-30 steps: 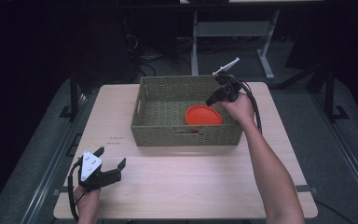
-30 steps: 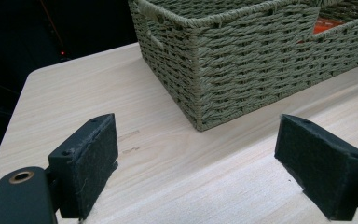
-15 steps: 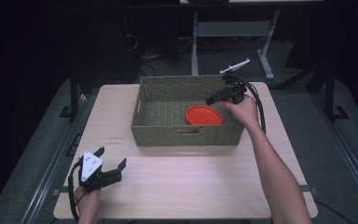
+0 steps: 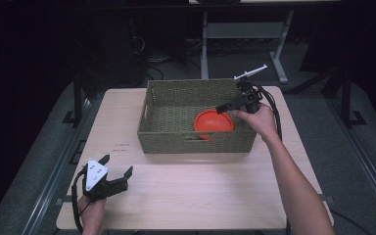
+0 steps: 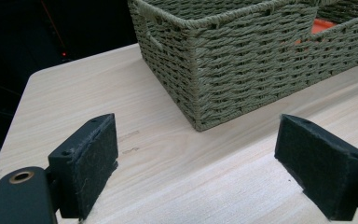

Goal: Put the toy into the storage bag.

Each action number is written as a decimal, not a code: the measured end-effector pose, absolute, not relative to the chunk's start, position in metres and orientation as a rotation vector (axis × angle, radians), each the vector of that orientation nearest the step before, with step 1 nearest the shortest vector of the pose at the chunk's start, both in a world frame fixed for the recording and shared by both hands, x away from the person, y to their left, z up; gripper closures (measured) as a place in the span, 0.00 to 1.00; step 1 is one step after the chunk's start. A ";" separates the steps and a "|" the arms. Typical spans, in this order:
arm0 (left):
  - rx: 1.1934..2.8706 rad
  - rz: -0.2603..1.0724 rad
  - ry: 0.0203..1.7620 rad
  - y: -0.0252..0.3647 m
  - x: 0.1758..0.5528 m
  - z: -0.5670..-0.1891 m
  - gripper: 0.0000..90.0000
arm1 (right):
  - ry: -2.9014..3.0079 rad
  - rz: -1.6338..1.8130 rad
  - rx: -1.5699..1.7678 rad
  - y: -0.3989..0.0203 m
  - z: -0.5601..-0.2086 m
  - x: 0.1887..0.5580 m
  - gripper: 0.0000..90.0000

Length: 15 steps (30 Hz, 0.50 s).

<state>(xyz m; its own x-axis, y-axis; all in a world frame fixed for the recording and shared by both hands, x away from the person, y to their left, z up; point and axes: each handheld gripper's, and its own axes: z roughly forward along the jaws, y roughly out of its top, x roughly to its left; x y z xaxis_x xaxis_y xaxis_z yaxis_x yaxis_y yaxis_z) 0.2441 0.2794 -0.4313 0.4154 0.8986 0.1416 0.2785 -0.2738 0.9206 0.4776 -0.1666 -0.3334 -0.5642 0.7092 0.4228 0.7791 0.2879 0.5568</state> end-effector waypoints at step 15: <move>1.782 0.872 1.021 0.279 0.245 -0.432 0.14 | -2.467 -1.192 -1.341 -0.169 -0.323 0.456 0.31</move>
<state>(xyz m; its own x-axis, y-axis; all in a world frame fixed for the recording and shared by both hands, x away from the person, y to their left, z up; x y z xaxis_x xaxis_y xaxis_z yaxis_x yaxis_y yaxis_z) 0.2450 0.2792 -0.4319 0.4159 0.8983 0.1418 0.2810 -0.2753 0.9194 0.4560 -0.1692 -0.3229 -0.6103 0.6741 0.4160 0.7449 0.3096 0.5910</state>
